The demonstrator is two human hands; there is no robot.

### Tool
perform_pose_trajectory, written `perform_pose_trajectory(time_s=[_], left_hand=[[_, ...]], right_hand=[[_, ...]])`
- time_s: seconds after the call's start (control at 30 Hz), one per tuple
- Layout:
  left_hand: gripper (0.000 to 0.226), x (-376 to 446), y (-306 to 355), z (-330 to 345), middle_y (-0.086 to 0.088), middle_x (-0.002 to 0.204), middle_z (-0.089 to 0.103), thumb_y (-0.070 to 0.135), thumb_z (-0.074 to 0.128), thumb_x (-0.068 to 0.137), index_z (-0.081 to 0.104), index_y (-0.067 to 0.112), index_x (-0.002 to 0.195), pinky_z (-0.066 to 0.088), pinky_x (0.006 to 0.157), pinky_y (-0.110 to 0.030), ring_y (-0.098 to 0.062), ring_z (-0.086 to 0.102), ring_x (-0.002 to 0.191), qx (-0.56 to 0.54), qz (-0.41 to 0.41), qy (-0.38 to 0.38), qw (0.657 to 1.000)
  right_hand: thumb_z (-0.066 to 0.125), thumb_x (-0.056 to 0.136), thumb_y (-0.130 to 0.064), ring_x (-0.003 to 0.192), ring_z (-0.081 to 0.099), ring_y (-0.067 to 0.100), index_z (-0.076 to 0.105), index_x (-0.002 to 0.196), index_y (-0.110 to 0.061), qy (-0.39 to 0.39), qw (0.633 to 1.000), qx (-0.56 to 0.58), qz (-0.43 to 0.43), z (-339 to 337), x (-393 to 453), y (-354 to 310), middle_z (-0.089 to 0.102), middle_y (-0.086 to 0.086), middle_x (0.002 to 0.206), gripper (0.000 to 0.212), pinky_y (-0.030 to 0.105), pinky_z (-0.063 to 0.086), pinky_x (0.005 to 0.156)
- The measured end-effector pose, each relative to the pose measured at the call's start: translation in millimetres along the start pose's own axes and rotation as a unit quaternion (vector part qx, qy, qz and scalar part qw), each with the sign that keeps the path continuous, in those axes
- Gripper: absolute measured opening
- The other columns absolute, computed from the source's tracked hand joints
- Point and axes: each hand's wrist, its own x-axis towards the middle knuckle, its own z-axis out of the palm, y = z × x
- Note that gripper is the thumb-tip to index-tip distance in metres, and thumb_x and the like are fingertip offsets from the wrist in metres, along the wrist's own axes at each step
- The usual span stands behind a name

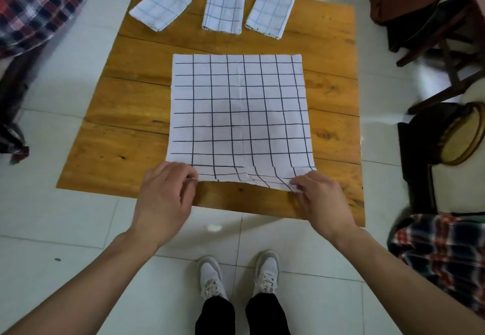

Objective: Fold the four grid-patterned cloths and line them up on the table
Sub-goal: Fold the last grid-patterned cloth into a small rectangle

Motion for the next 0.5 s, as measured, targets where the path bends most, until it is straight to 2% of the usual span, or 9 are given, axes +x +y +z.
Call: perform_pose_trajectory(time_s=[0.13, 0.23, 0.37, 0.5], left_hand=[[0.006, 5, 0, -24, 0.011, 0.088, 0.058, 0.016, 0.057, 0.094, 0.058, 0.022, 0.093, 0.035, 0.075, -0.028, -0.011, 0.048, 0.084, 0.014, 0.011, -0.018, 1.000], [0.003, 8, 2, -41, 0.012, 0.089, 0.059, 0.021, 0.059, 0.096, 0.058, 0.023, 0.093, 0.036, 0.076, -0.028, -0.011, 0.051, 0.083, 0.008, 0.023, -0.036, 0.999], [0.017, 13, 8, -62, 0.010, 0.087, 0.060, 0.034, 0.048, 0.095, 0.059, 0.022, 0.091, 0.041, 0.074, -0.031, -0.009, 0.049, 0.081, -0.001, 0.051, -0.010, 0.999], [0.023, 22, 3, -72, 0.008, 0.086, 0.061, 0.036, 0.046, 0.095, 0.061, 0.019, 0.091, 0.043, 0.071, -0.033, -0.013, 0.051, 0.080, 0.009, 0.064, 0.008, 0.998]], right_hand=[[0.062, 0.087, -0.005, 0.078, 0.058, 0.012, 0.070, 0.091, -0.022, 0.003, 1.000, 0.006, -0.013, -25, -5, -8, 0.064, -0.008, 0.085, 0.019, 0.039, 0.052, 0.072], [0.063, 0.089, -0.011, 0.078, 0.057, 0.010, 0.068, 0.089, -0.023, -0.012, 1.000, 0.007, -0.008, -41, -11, -16, 0.063, -0.009, 0.084, 0.013, 0.038, 0.052, 0.070], [0.063, 0.091, -0.019, 0.075, 0.056, 0.009, 0.066, 0.087, -0.025, -0.019, 0.999, 0.027, 0.011, -62, -23, -30, 0.062, -0.010, 0.083, 0.008, 0.035, 0.052, 0.064], [0.065, 0.092, -0.019, 0.079, 0.057, 0.007, 0.066, 0.088, -0.026, -0.013, 0.999, 0.042, 0.014, -77, -15, -37, 0.064, -0.012, 0.087, 0.007, 0.028, 0.049, 0.069]])
